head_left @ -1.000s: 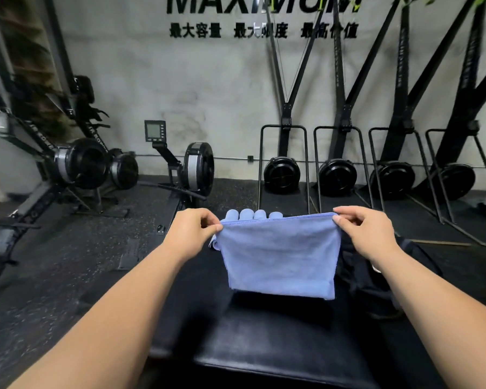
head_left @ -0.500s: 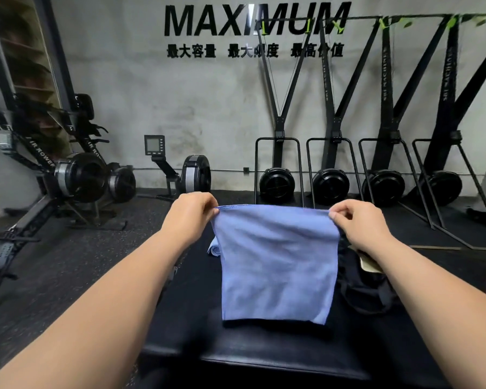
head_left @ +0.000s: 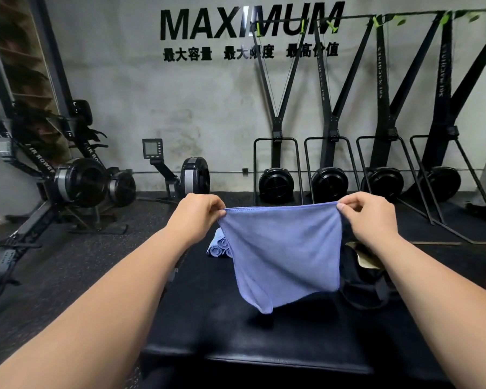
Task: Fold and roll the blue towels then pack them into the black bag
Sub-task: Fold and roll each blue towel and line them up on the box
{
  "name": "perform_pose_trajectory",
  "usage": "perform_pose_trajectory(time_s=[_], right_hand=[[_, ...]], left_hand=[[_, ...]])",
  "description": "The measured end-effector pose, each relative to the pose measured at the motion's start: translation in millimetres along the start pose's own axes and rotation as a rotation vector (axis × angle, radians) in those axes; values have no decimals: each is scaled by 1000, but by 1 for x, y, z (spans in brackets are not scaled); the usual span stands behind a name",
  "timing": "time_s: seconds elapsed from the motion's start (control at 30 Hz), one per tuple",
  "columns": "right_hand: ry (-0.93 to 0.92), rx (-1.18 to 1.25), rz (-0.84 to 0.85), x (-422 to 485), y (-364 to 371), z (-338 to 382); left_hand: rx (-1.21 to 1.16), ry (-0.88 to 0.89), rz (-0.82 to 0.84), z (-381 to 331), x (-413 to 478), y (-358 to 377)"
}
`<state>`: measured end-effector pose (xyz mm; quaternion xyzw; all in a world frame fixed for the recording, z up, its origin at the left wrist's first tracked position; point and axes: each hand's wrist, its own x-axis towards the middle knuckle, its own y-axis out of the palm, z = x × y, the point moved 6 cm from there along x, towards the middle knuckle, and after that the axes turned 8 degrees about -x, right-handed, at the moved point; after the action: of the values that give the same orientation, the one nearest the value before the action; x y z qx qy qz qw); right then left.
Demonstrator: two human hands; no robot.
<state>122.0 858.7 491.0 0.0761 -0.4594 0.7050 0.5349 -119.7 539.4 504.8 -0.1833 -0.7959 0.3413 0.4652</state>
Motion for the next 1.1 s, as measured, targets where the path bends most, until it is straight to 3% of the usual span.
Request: perform_pose_trajectory(time_s=[0.07,0.17,0.3,0.43,0.47,0.57,0.67,0.77,0.9,1.1], right_hand=[[27,-12,18,0,1,-4],[-4,45,181,-4,13,3],[91,-44,22,-2,-2,-3],[32,283,485,-15,25,11],[25,310,468,-14,24,13],[54,106,123,0,7,4],[38,100,197,-2,14,7],[36,66,103,-1,8,12],[80,240,146,-4,8,15],[130,658,361,-2,-4,7]], left_hand=[[-1,-10,25,-3,0,3],[-14,-58,23,-1,1,5],[-151,-117,21,-4,4,1],[-10,-184,-60,7,3,-5],[28,-220,-98,11,1,-9],[-167,-271,-112,14,2,-10],[-86,-266,-199,11,0,-17],[56,-264,-254,9,-5,-23],[-208,-299,-202,16,-5,-23],[-807,-449,40,30,-17,-20]])
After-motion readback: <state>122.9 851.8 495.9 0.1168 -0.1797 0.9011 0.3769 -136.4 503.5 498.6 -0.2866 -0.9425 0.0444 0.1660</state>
